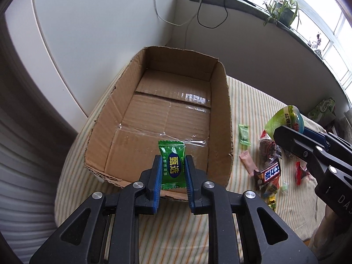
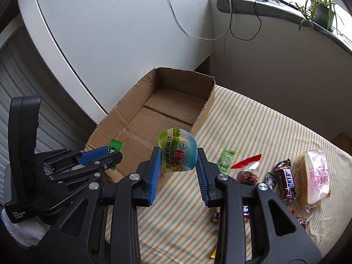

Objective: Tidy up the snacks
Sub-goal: 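Carry both candies over the cardboard box and open both tools to drop them, then grasp the yellow candy with the left tool while the right tool grasps the red date bag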

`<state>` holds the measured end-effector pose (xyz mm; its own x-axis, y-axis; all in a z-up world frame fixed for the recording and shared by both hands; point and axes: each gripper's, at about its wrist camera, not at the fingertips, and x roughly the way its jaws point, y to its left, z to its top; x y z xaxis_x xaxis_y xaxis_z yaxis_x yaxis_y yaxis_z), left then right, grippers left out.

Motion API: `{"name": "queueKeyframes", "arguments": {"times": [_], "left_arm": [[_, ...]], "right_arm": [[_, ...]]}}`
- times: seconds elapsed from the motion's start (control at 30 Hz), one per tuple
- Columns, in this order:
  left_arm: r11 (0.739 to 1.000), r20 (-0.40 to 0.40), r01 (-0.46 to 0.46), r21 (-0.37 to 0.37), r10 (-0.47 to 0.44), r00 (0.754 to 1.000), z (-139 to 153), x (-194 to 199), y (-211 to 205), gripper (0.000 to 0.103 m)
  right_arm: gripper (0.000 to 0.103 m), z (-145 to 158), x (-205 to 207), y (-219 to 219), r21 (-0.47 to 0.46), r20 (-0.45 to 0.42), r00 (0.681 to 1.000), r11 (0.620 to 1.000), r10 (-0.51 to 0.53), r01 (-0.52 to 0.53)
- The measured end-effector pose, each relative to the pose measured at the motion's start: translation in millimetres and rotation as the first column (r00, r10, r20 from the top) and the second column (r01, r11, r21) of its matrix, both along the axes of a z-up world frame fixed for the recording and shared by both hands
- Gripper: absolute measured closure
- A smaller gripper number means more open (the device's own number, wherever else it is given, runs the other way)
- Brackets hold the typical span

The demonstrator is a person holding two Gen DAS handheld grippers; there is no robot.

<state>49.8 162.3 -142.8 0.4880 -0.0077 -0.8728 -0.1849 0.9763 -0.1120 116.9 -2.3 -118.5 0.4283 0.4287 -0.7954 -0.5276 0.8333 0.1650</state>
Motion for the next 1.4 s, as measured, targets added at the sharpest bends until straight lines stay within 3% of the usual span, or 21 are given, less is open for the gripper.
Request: {"name": "queueKeyframes", "arguments": {"times": [0.27, 0.47, 0.53, 0.6, 0.63, 1.0, 1.17, 1.27, 1.4], "left_arm": [[0.999, -0.014, -0.041, -0.014, 0.041, 0.999, -5.0, 10.3, 25.6, 0.085], [0.998, -0.027, -0.057, -0.026, 0.057, 0.998, -8.1, 13.7, 35.1, 0.083], [0.998, -0.029, -0.065, -0.019, 0.064, 0.998, -7.7, 14.3, 37.1, 0.081], [0.998, -0.029, -0.069, -0.015, 0.068, 0.997, -7.1, 13.5, 38.5, 0.076], [0.997, -0.028, -0.071, -0.007, 0.071, 0.997, -6.6, 12.9, 38.7, 0.073], [1.0, -0.012, -0.028, -0.007, 0.028, 1.0, 0.6, 4.3, 27.0, 0.071], [0.999, 0.003, 0.031, -0.007, -0.031, 0.999, 7.6, -3.6, 13.7, 0.071], [0.998, 0.003, 0.058, -0.021, -0.058, 0.998, 10.7, -8.0, 4.2, 0.071], [0.996, 0.003, 0.088, -0.02, -0.088, 0.996, 12.9, -14.2, -12.0, 0.071]], "right_arm": [[0.07, -15.2, 17.7, 47.0, -0.016, -0.058, 0.995, 0.997, 0.078, -0.079], [0.069, -20.1, 21.2, 58.6, -0.028, -0.078, 0.993, 0.996, 0.085, -0.087], [0.062, -20.6, 22.8, 59.2, -0.031, -0.085, 0.993, 0.996, 0.082, -0.085], [0.045, -18.3, 22.2, 55.8, -0.03, -0.075, 0.995, 0.997, 0.065, -0.068], [0.044, -17.0, 21.5, 53.6, -0.026, -0.071, 0.996, 0.998, 0.058, -0.06], [0.039, -9.4, 14.0, 2.1, 0.007, -0.071, 0.997, 0.999, -0.03, 0.031], [0.037, -1.5, 5.9, -46.4, 0.046, -0.051, 0.995, 0.995, -0.087, 0.09], [0.03, 2.4, -1.8, -82.0, 0.033, -0.03, 0.989, 0.989, -0.145, 0.146], [0.03, 3.5, -10.6, -129.2, -0.002, -0.041, 0.972, 0.973, -0.232, 0.232]]}}
